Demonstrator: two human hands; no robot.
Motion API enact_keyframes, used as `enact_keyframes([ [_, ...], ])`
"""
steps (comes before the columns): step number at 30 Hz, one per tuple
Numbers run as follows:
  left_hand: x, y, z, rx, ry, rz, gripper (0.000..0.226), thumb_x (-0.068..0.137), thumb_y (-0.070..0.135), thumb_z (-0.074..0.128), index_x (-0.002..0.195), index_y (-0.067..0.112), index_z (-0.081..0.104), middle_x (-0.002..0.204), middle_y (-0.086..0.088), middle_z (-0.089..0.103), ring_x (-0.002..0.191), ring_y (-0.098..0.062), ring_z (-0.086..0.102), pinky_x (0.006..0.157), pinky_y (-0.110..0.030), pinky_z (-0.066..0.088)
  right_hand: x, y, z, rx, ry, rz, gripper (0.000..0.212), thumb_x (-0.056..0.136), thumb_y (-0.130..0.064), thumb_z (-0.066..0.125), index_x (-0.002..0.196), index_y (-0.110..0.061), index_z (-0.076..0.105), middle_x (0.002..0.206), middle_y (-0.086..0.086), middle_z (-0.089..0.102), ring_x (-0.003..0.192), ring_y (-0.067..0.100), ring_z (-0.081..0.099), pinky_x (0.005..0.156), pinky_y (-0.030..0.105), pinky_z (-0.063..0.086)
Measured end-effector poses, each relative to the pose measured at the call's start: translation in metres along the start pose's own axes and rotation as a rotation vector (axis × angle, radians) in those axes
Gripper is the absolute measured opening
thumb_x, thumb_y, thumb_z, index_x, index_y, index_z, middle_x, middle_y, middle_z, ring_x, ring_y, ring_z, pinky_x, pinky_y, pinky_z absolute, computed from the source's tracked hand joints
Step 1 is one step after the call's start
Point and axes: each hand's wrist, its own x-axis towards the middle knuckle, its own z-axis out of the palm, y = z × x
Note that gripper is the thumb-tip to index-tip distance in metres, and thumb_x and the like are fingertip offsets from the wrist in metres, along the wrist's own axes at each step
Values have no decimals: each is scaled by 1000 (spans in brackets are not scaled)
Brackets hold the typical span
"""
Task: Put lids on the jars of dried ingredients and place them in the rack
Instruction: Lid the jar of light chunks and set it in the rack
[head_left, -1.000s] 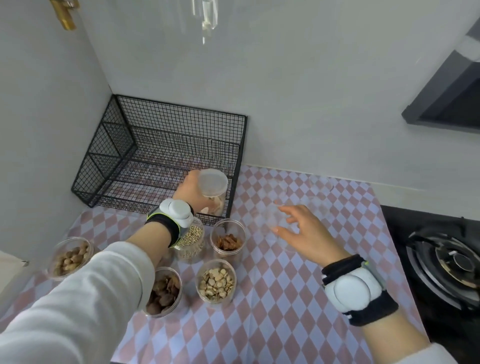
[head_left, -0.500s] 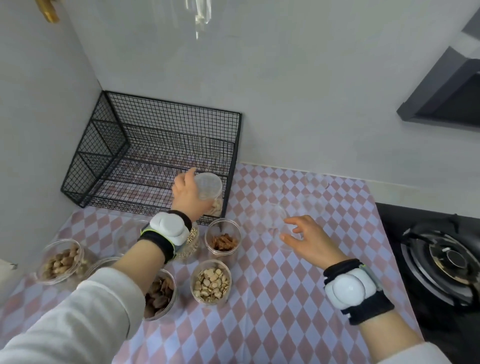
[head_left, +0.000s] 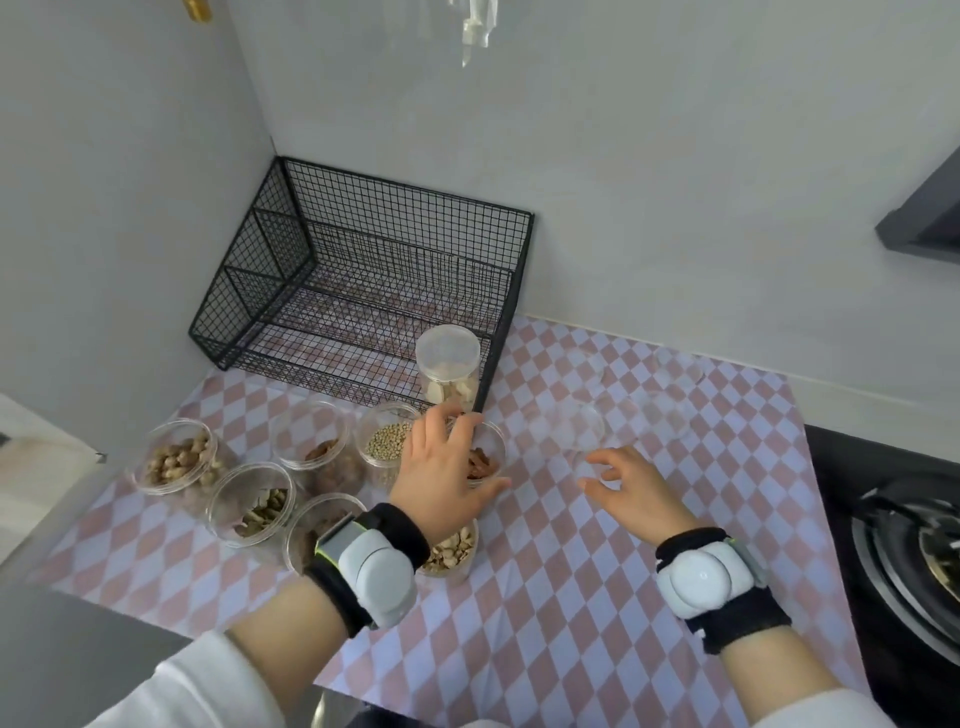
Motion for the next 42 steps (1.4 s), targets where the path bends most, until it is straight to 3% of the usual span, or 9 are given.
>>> enact_keyframes([
  [4,-30,-2,8,15,-29,-54,73,76,48,65,134,20,32,134,-6,29,122,-25,31,106,-35,29,-1,9,7,-3,-26,3,42,92,-27,53,131,-14,47,134,7,42,121,18,48,92,22,36],
  [8,-55,-9,22,-12,-14,-146,88,73,43,69,138,23,13,127,-9,37,118,-28,38,100,-37,35,0,19,10,-4,-48,14,40,91,-27,54,129,-14,49,134,8,43,120,20,49,94,27,39],
  [14,-68,-12,32,-64,-75,-279,91,72,40,71,142,17,17,134,-7,30,123,-28,33,94,-34,41,4,31,13,-77,-95,8,41,92,-28,52,130,-13,48,135,9,43,118,23,51,98,32,41],
  [21,-66,8,39,-85,-172,-164,83,71,39,70,138,21,23,131,-2,35,121,-24,36,96,-35,42,15,51,21,-199,-72,-20,39,93,-22,52,128,-6,51,136,13,44,119,28,50,101,33,39],
  [28,-41,41,51,-131,-256,-2,86,71,35,74,140,23,23,137,-2,33,127,-23,33,97,-36,40,25,77,38,-458,-137,-54,49,92,-16,46,140,-9,36,149,10,35,138,24,31,111,38,32],
  [33,-26,43,62,-170,-280,26,88,71,29,74,142,22,21,141,-3,30,131,-23,29,100,-37,38,18,84,54,-490,-15,-54,34,89,-13,49,122,-6,51,124,12,55,116,30,51,91,36,43],
  [38,-26,36,75,-294,-224,-44,97,67,34,79,142,21,20,142,-1,30,134,-19,31,107,-35,37,3,86,58,-654,89,-37,23,90,-11,43,108,-9,58,118,8,53,111,26,48,91,32,38],
  [42,-25,31,77,-418,-252,-135,105,61,31,83,142,21,17,146,-1,31,135,-18,32,108,-34,36,-4,83,55,-558,119,-19,11,87,-13,46,87,-12,57,102,6,53,101,27,52,85,34,41],
])
